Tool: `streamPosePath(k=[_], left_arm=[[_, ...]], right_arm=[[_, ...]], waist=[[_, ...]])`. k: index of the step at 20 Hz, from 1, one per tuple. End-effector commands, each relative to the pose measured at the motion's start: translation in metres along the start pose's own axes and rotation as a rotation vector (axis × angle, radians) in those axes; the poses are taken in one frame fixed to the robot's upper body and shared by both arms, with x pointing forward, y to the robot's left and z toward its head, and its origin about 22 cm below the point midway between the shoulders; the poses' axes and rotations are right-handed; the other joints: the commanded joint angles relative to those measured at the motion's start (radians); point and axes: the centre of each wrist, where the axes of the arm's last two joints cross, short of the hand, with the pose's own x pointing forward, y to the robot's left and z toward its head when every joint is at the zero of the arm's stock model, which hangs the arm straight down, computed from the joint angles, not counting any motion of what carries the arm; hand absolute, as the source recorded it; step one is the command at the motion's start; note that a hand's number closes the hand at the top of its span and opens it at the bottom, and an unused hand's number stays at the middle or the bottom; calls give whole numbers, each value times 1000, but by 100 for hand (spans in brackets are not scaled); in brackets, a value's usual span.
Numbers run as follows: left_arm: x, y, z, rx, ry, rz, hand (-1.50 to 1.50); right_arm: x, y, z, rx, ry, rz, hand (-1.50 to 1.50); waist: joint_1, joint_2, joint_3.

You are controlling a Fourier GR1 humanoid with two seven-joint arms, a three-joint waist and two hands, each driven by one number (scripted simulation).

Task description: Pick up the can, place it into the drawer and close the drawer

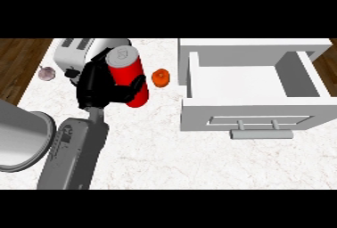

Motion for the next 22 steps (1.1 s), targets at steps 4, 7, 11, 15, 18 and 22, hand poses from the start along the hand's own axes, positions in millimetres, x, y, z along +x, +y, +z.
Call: streamPosePath(k=[4, 7, 11, 15, 18, 22], left_arm=[[38, -52, -12, -40, -24, -28, 150], [22, -68, -27, -22, -27, -50, 150], [51, -95, -30, -46, -15, -30, 150], [57, -118, -51, -36, -35, -48, 150], [60, -130, -50, -30, -31, -61, 150], [71, -144, -76, -47, -36, -67, 150]], right_arm=[[6, 1, -15, -16, 21, -17, -150], [-2, 0, -12, 19, 27, -6, -150], [2, -14, -2, 5, 4, -14, -150], [-1, -3, -17, 1, 1, -6, -150], [10, 15, -13, 8, 7, -14, -150], [14, 12, -9, 26, -16, -18, -150]], waist=[[2, 1, 0], [-7, 3, 0], [-8, 0, 0], [-9, 3, 0], [-8, 1, 0], [-20, 5, 0]])
